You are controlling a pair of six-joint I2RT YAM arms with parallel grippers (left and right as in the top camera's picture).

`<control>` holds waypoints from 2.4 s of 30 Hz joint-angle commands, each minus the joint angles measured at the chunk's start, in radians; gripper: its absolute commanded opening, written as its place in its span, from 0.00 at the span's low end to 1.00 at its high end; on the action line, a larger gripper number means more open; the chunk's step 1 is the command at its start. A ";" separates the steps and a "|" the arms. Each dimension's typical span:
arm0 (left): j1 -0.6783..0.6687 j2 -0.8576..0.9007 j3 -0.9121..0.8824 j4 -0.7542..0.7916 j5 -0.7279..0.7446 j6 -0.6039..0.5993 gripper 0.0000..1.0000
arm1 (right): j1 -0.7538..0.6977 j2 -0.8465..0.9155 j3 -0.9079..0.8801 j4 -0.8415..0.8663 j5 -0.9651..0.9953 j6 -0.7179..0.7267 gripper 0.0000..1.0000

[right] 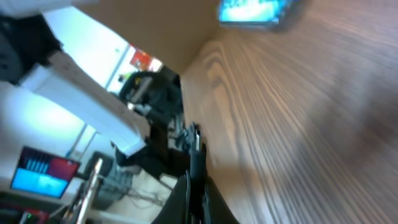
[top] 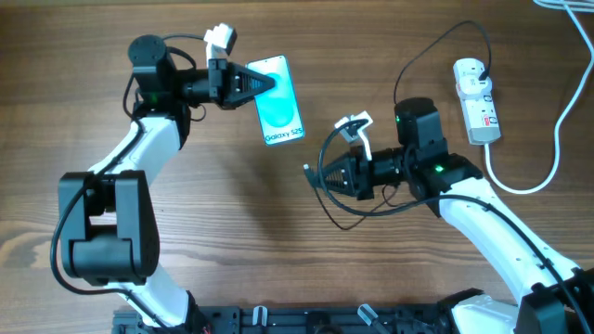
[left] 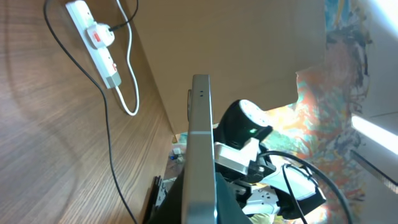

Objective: Plug charger to phone and switch on socket
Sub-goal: 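Carry the plug to the phone's bottom port held by left gripper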

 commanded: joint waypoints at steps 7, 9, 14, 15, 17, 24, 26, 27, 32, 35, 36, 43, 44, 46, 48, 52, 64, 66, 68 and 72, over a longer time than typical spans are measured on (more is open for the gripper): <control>-0.022 -0.006 0.010 0.008 -0.032 -0.022 0.04 | 0.006 -0.001 -0.013 0.167 0.029 0.295 0.04; -0.023 -0.006 0.010 0.011 -0.037 -0.027 0.04 | 0.007 0.000 -0.013 0.172 0.072 0.324 0.04; -0.026 -0.012 0.010 0.063 -0.058 -0.068 0.04 | 0.006 0.000 -0.013 0.196 0.079 0.367 0.04; -0.026 -0.013 0.010 0.089 -0.059 -0.086 0.04 | 0.006 0.000 -0.013 0.204 0.079 0.368 0.04; -0.031 -0.013 0.010 0.137 -0.058 -0.122 0.04 | 0.006 0.000 -0.013 0.224 0.079 0.376 0.04; -0.072 -0.013 0.010 0.187 -0.059 -0.156 0.04 | 0.006 0.002 -0.013 0.258 0.086 0.403 0.04; -0.080 -0.013 0.010 0.187 -0.059 -0.156 0.04 | 0.006 0.002 -0.013 0.260 0.087 0.415 0.04; -0.081 -0.013 0.010 0.187 -0.058 -0.156 0.04 | 0.006 0.002 -0.013 0.261 0.087 0.418 0.04; -0.080 -0.013 0.010 0.187 -0.058 -0.160 0.04 | 0.006 0.002 -0.013 0.260 0.090 0.428 0.04; -0.079 -0.014 0.010 0.191 -0.058 -0.160 0.03 | 0.006 0.002 -0.013 0.257 0.090 0.458 0.04; -0.079 -0.014 0.010 0.191 -0.058 -0.160 0.04 | 0.006 0.002 -0.013 0.257 0.089 0.465 0.04; -0.069 -0.014 0.010 0.213 -0.058 -0.160 0.04 | 0.006 0.002 -0.013 0.251 0.063 0.473 0.04; -0.068 -0.014 0.010 0.213 -0.058 -0.160 0.04 | 0.006 0.002 -0.013 0.247 0.062 0.476 0.04; -0.062 -0.014 0.010 0.213 -0.058 -0.168 0.04 | 0.006 0.002 -0.013 0.241 0.059 0.476 0.04; -0.058 -0.014 0.010 0.213 -0.058 -0.178 0.04 | 0.006 0.002 -0.013 0.239 0.060 0.476 0.04; -0.058 -0.014 0.010 0.212 -0.054 -0.179 0.04 | 0.006 0.002 -0.013 0.239 0.063 0.476 0.05; -0.059 -0.014 0.010 0.212 -0.023 -0.179 0.04 | 0.006 0.002 -0.013 0.254 0.080 0.481 0.04; -0.059 -0.014 0.010 0.212 -0.024 -0.179 0.04 | 0.006 0.002 -0.013 0.254 0.083 0.481 0.05; -0.059 -0.014 0.010 0.212 -0.024 -0.179 0.04 | 0.006 0.002 -0.013 0.254 0.084 0.488 0.04; -0.059 -0.014 0.010 0.212 -0.032 -0.182 0.04 | 0.006 0.002 -0.013 0.254 0.093 0.496 0.04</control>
